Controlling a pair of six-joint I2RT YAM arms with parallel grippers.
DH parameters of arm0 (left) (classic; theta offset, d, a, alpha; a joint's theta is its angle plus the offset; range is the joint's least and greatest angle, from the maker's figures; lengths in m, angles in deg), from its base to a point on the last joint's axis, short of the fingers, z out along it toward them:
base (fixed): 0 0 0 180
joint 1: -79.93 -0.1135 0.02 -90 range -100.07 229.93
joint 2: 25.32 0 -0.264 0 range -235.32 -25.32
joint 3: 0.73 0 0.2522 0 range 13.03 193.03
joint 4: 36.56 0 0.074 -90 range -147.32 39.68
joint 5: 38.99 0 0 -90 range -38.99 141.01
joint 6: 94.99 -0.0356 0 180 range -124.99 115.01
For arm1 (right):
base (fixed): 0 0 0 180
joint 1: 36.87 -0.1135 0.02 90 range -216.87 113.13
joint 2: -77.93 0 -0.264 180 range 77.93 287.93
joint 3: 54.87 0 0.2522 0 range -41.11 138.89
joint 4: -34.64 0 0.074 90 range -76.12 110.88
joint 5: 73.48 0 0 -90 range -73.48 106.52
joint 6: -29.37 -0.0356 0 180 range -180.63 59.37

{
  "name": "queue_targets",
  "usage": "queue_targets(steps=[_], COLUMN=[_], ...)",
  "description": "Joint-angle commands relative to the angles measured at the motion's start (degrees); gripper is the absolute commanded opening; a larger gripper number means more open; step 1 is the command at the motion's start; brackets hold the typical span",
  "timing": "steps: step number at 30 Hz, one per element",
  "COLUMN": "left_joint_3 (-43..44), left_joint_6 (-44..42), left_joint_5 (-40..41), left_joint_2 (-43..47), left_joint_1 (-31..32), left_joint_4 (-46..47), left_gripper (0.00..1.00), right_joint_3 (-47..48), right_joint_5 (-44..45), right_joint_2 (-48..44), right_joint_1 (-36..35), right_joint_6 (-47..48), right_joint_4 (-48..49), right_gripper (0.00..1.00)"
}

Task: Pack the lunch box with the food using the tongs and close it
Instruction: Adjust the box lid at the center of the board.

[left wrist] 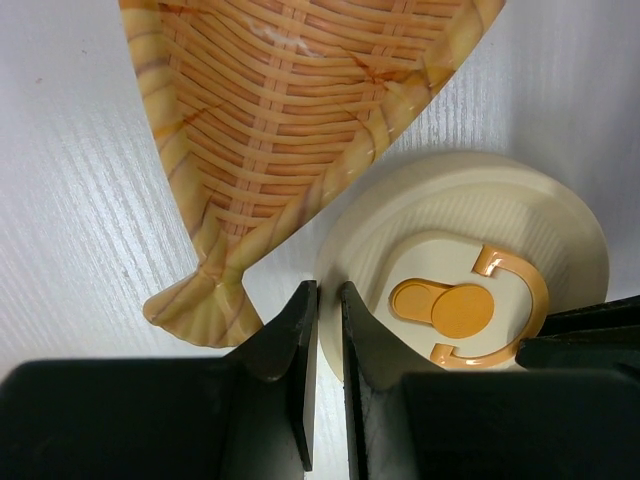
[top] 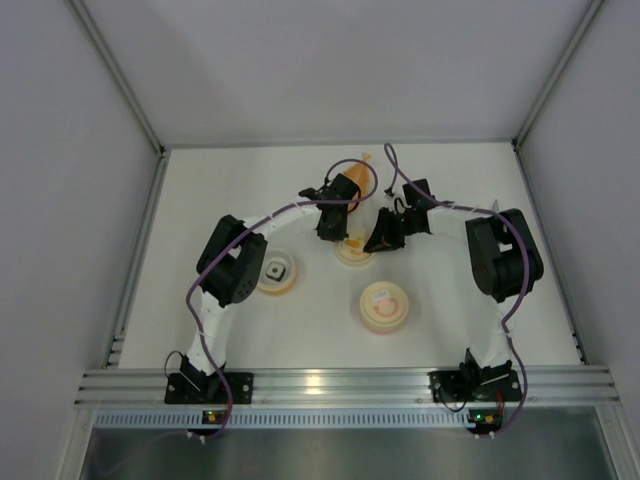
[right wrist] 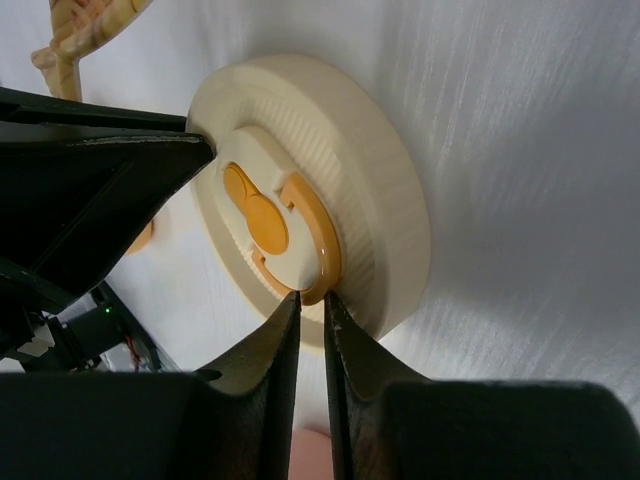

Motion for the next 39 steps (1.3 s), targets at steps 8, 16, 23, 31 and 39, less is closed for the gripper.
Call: queue_targets(steps=[8,16,23,31,39], left_joint_3=[-3.5,-3.4,-3.8,-7.9,-13.0], left_joint_6=[0.8,0.8,0.6,-2.3,-5.3], left_joint_5=[-3.2,-3.5,-2.7,-6.3,-7.1], left_joint_2=[-6.1,-6.2,-4.3,4.2,14.1], left_joint_1=[2.5,2.9,1.7,-0.1,0.0], left_joint_4=[-1.8,-1.8,-1.9,1.7,4.3], left_gripper=[0.00,0.00,0.00,0.24,0.59], right_joint_3=[0.7,1.0,1.0,3.6,7.9], right_joint_5=[-9.1,-9.1,-9.0,-7.9,-7.2], right_joint_2=[-2.1,-1.7,-3.1,-9.0,-13.6], right_joint_1=[-2.8,-3.3,-2.6,1.1,6.3], right_joint_6=[-6.3,-8.7,-7.8,3.4,15.8], right_joint_4=[17.4,20.2,18.3,2.9,-10.9], right_gripper=[0.14,0.15,0.15,0.22,0.35])
